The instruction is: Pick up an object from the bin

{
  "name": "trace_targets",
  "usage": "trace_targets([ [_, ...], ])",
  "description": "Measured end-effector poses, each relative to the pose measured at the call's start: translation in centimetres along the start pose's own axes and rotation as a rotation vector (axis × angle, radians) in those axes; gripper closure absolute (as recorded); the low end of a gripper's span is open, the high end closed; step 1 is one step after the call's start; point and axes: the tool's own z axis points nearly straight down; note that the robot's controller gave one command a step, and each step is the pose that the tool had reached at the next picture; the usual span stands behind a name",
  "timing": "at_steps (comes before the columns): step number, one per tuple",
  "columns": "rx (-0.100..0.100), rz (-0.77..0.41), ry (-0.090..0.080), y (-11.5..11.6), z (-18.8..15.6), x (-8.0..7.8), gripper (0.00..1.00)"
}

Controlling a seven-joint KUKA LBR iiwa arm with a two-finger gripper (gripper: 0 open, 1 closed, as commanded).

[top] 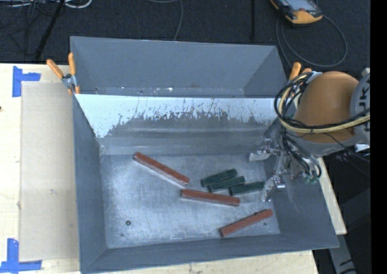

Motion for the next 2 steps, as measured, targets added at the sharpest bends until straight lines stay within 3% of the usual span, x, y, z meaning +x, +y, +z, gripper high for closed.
trace_targets([
  [1,0.0,0.0,0.0,0.0,0.0,0.0,0.0],
  [2,0.001,-0.052,-0.005,-0.6,5.4,-2.9,1.0],
])
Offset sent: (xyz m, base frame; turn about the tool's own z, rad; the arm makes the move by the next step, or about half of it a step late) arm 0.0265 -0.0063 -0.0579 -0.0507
